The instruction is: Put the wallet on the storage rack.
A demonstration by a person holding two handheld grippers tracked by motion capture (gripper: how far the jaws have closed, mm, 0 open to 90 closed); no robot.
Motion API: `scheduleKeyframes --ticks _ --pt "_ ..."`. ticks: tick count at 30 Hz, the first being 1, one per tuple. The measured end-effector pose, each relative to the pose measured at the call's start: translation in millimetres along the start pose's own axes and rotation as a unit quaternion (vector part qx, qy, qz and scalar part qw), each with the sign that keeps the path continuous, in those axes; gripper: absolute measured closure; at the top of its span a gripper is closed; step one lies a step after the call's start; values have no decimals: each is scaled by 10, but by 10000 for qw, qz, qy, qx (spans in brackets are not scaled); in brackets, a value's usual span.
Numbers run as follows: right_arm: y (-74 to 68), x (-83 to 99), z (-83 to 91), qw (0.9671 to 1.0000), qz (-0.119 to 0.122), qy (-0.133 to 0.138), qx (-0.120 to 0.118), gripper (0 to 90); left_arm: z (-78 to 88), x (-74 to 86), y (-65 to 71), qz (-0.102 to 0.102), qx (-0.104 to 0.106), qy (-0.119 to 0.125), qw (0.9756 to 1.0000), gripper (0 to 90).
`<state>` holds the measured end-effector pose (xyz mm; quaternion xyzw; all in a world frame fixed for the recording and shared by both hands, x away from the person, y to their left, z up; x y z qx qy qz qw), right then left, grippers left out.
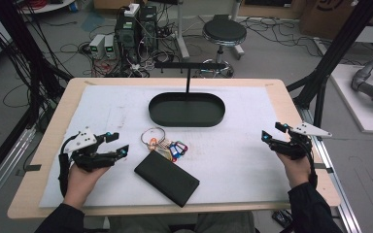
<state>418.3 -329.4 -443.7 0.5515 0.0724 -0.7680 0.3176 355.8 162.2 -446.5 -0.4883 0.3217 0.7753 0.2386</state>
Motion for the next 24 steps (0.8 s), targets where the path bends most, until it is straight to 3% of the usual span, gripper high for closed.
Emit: scheduleKeyframes --ticks 5,7,9,13,16,24 --pt "-18 -7 9 10000 14 -4 4 304 33 389 130 -57 348 -603 9976 453" --pt "-30 -19 1 10000 12 12 -3 304 34 440 145 -95 386 -685 9969 479" --pt "-45 -26 -11 10000 39 9 -14 304 10 541 196 -133 515 -886 9946 493" --pt "-75 -45 -38 10000 74 14 -52 304 -61 592 234 -197 578 -1081 9923 521" --pt "-101 -55 -47 9999 90 20 -83 304 -96 627 247 -231 587 -1196 9908 552" --pt "-94 -44 -41 9999 104 14 -95 304 -169 701 216 -272 376 -1648 9852 566"
Point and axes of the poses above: each handheld gripper's, and its own axes: z roughly backward along the jaws, x roughly out of its underside, y roughly to its right, the point moved 10 cm from there along -z, roughly forward along the jaws, and after that the axes turned 14 degrees about z, right-handed, at the moved point
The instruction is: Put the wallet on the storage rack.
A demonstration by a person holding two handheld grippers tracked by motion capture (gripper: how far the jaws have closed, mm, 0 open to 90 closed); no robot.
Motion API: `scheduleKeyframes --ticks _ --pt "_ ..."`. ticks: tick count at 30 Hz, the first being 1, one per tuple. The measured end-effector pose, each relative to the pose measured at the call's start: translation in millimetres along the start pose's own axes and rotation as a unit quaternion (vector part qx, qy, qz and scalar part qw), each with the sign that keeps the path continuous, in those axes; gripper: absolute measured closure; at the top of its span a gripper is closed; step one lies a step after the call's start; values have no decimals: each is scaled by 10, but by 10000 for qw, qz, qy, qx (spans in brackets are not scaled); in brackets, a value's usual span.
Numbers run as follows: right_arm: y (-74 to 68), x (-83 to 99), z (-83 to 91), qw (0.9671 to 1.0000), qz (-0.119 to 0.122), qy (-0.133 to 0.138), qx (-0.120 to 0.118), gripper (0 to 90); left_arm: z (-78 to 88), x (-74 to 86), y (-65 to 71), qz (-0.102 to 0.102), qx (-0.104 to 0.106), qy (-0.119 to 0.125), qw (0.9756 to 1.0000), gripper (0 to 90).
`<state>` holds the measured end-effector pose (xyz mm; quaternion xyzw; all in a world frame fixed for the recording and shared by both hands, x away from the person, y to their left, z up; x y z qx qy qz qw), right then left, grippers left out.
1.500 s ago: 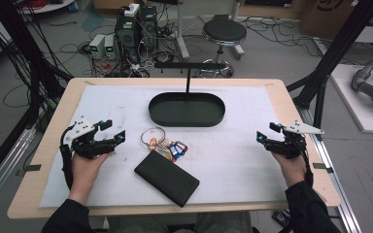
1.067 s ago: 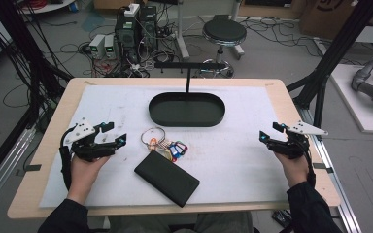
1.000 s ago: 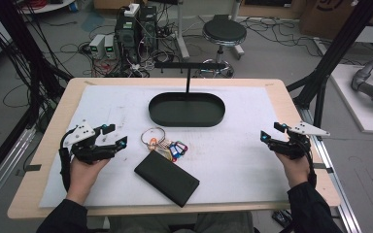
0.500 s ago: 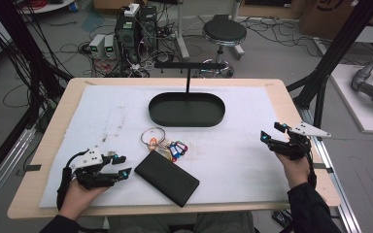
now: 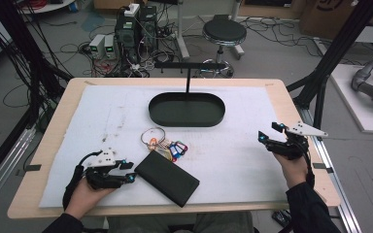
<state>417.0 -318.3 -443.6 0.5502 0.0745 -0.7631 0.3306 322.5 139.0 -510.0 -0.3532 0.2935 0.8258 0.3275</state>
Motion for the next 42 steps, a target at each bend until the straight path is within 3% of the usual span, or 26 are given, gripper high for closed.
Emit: scheduleKeyframes --ticks 5,12,27,35,38,39,40,42 --pt "5 -3 6 10000 15 19 13 304 -56 33 -10 -43 -126 -275 9995 582" --pt "-28 -11 -14 10000 41 3 -35 304 -56 35 9 -153 -124 -266 9995 678" --pt "-130 -65 -33 9998 134 64 -154 304 -54 14 29 -117 -144 -235 9996 809" --pt "-399 -223 -19 9981 296 316 -441 298 -26 -48 105 97 41 -200 9997 835" --pt "-622 -327 -15 9957 343 477 -718 287 -28 -88 158 191 96 -188 9996 839" --pt "-622 -327 -15 9957 343 477 -718 287 -33 -100 175 238 117 -184 9995 839" --pt "-752 -371 -14 9937 375 539 -906 279 -42 -119 207 325 183 -218 9991 846" --pt "-824 -391 -12 9925 418 566 -999 276 -49 -131 223 390 199 -205 9988 847"
Point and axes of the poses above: each handheld gripper's, and its own axes: z roughly backward along the jaws, x roughly out of its underside, y roughly to its right, the point moved 10 cm from there along -z, roughly forward along the jaws, and after that the axes turned 14 degrees about z, right-handed, at the moved point
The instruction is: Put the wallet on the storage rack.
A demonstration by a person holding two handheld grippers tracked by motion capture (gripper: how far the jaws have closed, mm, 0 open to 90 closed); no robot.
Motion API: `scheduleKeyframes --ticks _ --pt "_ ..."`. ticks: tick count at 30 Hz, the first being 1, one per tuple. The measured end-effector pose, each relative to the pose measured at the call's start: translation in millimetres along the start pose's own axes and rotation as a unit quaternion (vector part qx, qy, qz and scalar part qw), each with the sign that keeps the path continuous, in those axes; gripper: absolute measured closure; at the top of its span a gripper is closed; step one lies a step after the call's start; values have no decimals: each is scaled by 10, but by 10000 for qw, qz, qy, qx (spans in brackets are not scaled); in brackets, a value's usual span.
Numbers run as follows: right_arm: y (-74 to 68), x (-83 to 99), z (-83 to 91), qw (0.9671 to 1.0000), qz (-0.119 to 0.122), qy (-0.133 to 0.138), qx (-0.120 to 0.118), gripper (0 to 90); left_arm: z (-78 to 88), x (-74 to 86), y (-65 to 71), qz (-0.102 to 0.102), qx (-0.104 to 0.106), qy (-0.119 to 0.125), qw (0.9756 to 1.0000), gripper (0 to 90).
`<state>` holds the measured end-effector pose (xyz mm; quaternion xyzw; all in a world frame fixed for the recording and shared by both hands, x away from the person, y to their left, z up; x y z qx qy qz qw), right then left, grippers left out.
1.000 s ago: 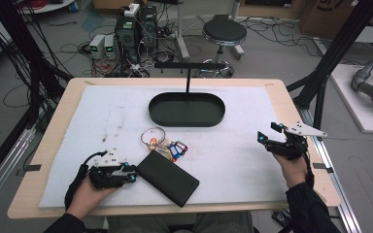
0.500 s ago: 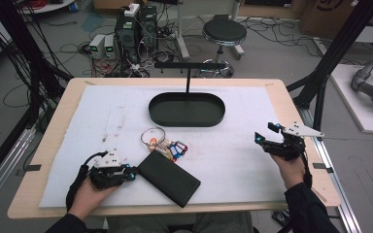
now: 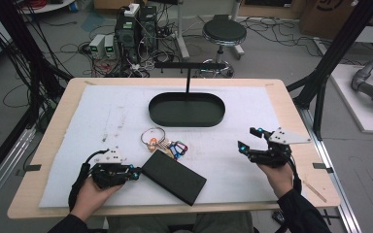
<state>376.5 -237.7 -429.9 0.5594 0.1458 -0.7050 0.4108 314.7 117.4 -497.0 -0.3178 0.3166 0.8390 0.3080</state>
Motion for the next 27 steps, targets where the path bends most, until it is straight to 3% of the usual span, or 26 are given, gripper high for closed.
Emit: scheduleKeyframes --ticks 2,3,4,6,7,8,9,12,13,14,15,16,17,18,21,22,23,25,26,27 --pt "-216 -65 -34 9993 172 63 -320 275 -5 -15 14 40 7 -23 10000 847" --pt "-216 -65 -34 9993 172 63 -320 275 -8 -23 22 82 14 -17 10000 847" --pt "-348 -97 -55 9982 286 97 -513 275 -11 -32 31 129 30 -6 9999 849" --pt "-412 -104 -64 9975 348 85 -608 275 -10 -50 44 209 57 4 9998 853" --pt "-536 -106 -85 9956 452 50 -813 275 -6 -63 49 256 70 30 9996 857" --pt "-536 -106 -85 9956 452 50 -813 275 0 -73 50 292 88 44 9995 857" --pt "-657 -96 -114 9931 565 4 -1028 275 5 -85 55 356 115 74 9993 869" --pt "-777 -75 -142 9899 705 -75 -1225 275 5 -95 52 393 97 86 9991 876" --pt "-906 -50 -175 9855 833 -153 -1471 276 0 -92 48 400 87 79 9991 877" --pt "-906 -50 -175 9855 833 -153 -1471 276 -5 -87 47 398 103 70 9991 877" --pt "-1043 -30 -200 9806 1012 -110 -1677 298 -10 -80 38 395 88 53 9992 876" --pt "-1043 -30 -200 9806 1012 -110 -1677 298 -10 -80 38 395 88 53 9992 876" --pt "-1117 -19 -210 9780 1061 -64 -1795 305 -11 -77 33 389 84 33 9992 876" --pt "-1260 16 -245 9706 1207 -136 -2078 305 -15 -78 31 412 74 45 9991 876" --pt "-1459 48 -278 9580 1579 -190 -2386 306 -21 -71 23 423 70 25 9991 876" --pt "-1518 56 -284 9539 1703 -201 -2463 306 -21 -71 23 423 70 25 9991 876" --pt "-1518 56 -284 9539 1703 -201 -2463 306 -24 -70 22 424 67 24 9991 876" --pt "-1625 76 -298 9473 1882 -249 -2581 307 -26 -70 21 424 68 28 9991 876" --pt "-1707 104 -317 9413 2049 -310 -2664 308 -26 -71 22 433 70 34 9990 876" --pt "-1738 116 -328 9394 2112 -335 -2680 308 -26 -71 23 449 69 40 9990 876"
Point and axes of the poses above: each handheld gripper's, and its own axes: z roughly backward along the jaws, x roughly out of its underside, y roughly to its right, the point moved 10 cm from there along -z, roughly forward along the jaws, and after that the axes turned 14 degrees about z, right-handed, at the moved point
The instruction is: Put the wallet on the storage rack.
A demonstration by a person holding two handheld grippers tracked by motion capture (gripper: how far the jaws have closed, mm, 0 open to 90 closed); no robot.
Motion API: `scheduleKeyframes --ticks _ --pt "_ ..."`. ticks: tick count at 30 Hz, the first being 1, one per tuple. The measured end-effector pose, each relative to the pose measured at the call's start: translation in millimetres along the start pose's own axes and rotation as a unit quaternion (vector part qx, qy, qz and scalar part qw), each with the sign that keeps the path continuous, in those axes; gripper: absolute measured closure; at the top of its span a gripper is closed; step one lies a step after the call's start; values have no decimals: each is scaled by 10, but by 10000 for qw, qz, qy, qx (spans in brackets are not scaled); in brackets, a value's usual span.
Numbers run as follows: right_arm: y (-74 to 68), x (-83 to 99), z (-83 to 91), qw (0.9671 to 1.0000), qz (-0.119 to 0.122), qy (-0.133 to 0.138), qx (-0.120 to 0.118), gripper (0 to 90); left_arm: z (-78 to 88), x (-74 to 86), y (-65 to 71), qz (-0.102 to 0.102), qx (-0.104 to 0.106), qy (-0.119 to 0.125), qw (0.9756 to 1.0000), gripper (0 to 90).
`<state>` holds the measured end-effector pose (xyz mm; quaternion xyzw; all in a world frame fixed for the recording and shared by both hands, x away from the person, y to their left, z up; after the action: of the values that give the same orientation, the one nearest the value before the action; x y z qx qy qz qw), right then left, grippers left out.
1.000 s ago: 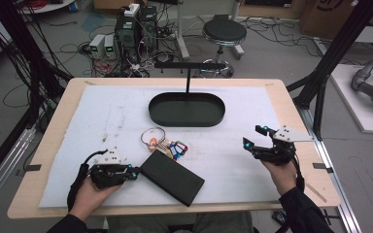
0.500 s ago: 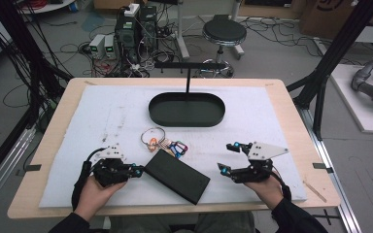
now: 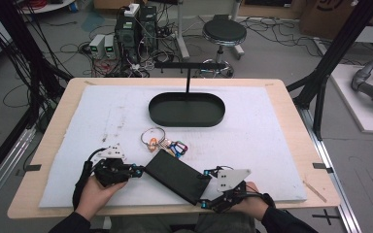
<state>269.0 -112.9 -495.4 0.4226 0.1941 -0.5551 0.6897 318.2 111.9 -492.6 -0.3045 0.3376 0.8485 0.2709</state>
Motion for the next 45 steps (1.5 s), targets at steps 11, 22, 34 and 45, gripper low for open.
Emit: scheduleKeyframes --ticks 11,22,34,45 --pt "-175 62 -186 9955 759 -566 -6 371 -16 9 3 72 26 -15 10000 876" --pt "-60 44 47 9968 763 -213 -72 712 -4 -25 24 144 166 126 9997 876" --pt "427 140 394 9960 -462 309 705 782 -46 -234 177 -343 417 588 9968 800" --pt "637 147 480 9877 -1071 642 946 786 -87 -415 266 -1826 -288 1124 9763 520"
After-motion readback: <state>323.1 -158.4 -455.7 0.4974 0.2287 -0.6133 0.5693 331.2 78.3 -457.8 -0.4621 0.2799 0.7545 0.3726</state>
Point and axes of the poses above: each handheld gripper's, and its own axes: z roughly backward along the jaws, x roughly out of its underside, y roughly to its right, the point moved 10 cm from there along -z, roughly forward along the jaws, and after that the axes turned 14 degrees about z, right-handed, at the moved point
